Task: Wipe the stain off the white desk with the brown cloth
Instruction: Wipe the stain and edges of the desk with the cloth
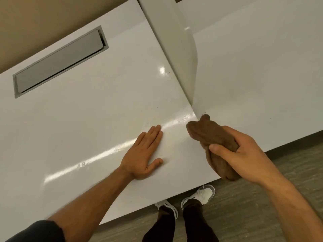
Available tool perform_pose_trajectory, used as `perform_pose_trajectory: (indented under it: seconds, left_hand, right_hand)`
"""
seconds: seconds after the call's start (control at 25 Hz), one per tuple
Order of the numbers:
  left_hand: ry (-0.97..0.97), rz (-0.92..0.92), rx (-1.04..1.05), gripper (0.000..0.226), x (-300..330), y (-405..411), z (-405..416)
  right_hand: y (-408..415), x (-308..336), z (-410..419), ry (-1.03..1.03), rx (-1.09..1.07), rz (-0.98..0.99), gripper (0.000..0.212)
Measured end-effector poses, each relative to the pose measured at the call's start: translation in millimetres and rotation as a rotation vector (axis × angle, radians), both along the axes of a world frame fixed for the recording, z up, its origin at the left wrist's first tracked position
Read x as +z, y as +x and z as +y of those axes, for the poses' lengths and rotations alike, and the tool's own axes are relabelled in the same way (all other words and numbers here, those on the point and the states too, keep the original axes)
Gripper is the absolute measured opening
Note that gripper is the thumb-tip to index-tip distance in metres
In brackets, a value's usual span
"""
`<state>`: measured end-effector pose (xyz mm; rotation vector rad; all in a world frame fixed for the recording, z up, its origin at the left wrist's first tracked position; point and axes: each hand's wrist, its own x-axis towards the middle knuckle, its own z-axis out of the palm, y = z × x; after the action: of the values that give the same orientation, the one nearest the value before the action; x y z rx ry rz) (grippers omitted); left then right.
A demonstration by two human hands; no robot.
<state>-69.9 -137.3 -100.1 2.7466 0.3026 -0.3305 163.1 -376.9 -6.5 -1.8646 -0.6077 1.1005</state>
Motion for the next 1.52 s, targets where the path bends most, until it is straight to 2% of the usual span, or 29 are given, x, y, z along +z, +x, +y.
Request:
perform_pose_trajectory:
  seconds: [0.12, 0.24, 0.32, 0.4, 0.48, 0.68, 0.88, 1.12, 1.28, 1.32, 1.44, 1.48, 1.52]
  left_hand:
    - [0.068, -0.039, -0.048, 0.079, 3.1, -6.9, -1.0]
    - [0.055, -0.121, 0.112, 0.079, 8.0, -34.7, 7.7]
    - [0.038, -0.17, 0.267, 0.079, 12.6, -76.8, 24.7]
    - [0.057, -0.155, 0.373, 0.081, 15.8, -129.0, 47.5]
    - [0.08, -0.095, 0.458, 0.084, 16.7, -178.7, 71.0]
    - [0.049, -0.013, 0.579, 0.091, 4.0, -228.9, 90.7]
    - [0.016, -0.038, 0.541, 0.086, -4.6, -234.0, 97.0]
    - [-0.006, -0.09, 0.55, 0.084, -6.0, -236.0, 94.9]
    - [-0.052, -0.113, 0.553, 0.087, -1.5, -237.0, 93.0]
    - [-0.075, -0.124, 0.555, 0.088, 1.8, -238.1, 91.4]
    - [-0.134, -0.159, 0.562, 0.089, 15.1, -248.0, 83.2]
    - [-0.141, -0.172, 0.573, 0.088, 20.3, -256.7, 80.5]
    - [-0.145, -0.179, 0.587, 0.088, 23.6, -266.8, 77.8]
  right_hand:
    - [-20.5, 7.9, 71.3, 0.15, 0.038, -0.136, 0.033]
    - [-32.8, -12.0, 137.4, 0.232, -0.007, -0.456, 0.041]
    - [-31.1, -38.7, 174.4, 0.115, 0.066, -0.682, 0.05]
    - [-25.4, -62.8, 198.4, -0.101, 0.193, -0.814, 0.059]
    - [-24.9, -80.6, 213.4, -0.2, 0.202, -0.887, 0.066]
    - [-37.9, -86.9, 225.1, -0.172, 0.157, -0.954, 0.07]
    - [-146.7, -90.0, 192.0, 0.007, 0.326, -0.981, 0.063]
    - [-305.6, -101.0, 121.2, 0.149, 0.437, -0.829, 0.049]
    - [-349.4, -93.8, 107.9, 0.228, 0.479, -0.705, 0.034]
    - [-350.1, -87.4, 109.6, 0.244, 0.418, -0.578, 0.032]
    - [-321.0, -55.9, 112.1, 0.123, 0.073, -0.028, 0.045]
    - [-304.4, -46.6, 112.7, 0.125, -0.042, 0.029, 0.047]
    - [-286.0, -38.1, 113.2, 0.146, -0.149, -0.002, 0.049]
